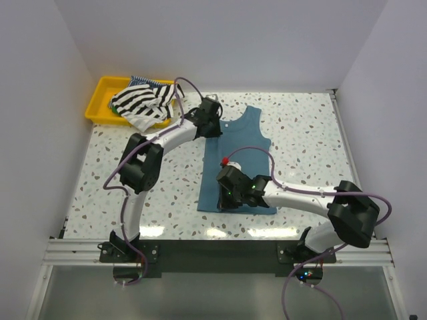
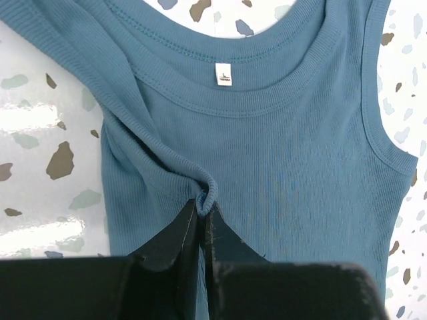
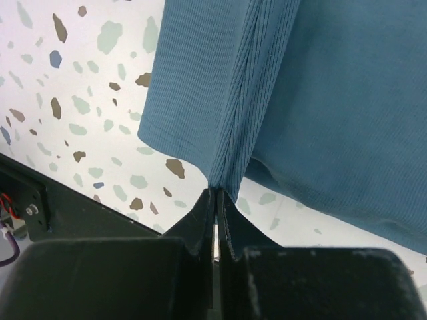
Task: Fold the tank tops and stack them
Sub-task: Fold the tank top
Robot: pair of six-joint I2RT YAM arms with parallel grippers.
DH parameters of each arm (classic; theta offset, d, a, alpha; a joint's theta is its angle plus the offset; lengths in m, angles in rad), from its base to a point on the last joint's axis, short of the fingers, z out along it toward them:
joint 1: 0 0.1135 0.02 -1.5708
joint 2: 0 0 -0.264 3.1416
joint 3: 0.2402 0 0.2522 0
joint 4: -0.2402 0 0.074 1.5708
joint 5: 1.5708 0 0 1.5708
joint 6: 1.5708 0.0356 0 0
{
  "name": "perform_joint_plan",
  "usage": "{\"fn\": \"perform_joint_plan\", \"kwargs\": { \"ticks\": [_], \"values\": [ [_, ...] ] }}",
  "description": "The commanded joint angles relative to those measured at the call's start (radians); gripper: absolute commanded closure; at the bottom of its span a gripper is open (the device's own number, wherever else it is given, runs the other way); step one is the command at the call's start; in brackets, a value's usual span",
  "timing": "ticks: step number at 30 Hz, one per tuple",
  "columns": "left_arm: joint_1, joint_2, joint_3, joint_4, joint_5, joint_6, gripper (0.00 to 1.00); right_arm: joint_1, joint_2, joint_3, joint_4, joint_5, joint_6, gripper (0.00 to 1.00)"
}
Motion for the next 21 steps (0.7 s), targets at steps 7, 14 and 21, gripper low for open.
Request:
{"fn": "perform_joint_plan", "kwargs": {
  "ticks": [7, 14, 21],
  "values": [
    [-0.026, 0.037, 0.069, 0.017, -0.004, 0.01, 1.0, 0.001, -0.072, -0.083, -0.005, 0.076, 0.062, 1.0],
    [-0.039, 0.054, 0.076, 0.021, 0.001, 0.013, 0.99, 0.001, -0.094, -0.118, -0.002, 0.097, 0.082, 1.0],
    [-0.046, 0.065, 0.075, 0.061, 0.033, 0.034, 0.88, 0.001, -0.104, -0.16, 0.012, 0.109, 0.111, 1.0]
  ]
}}
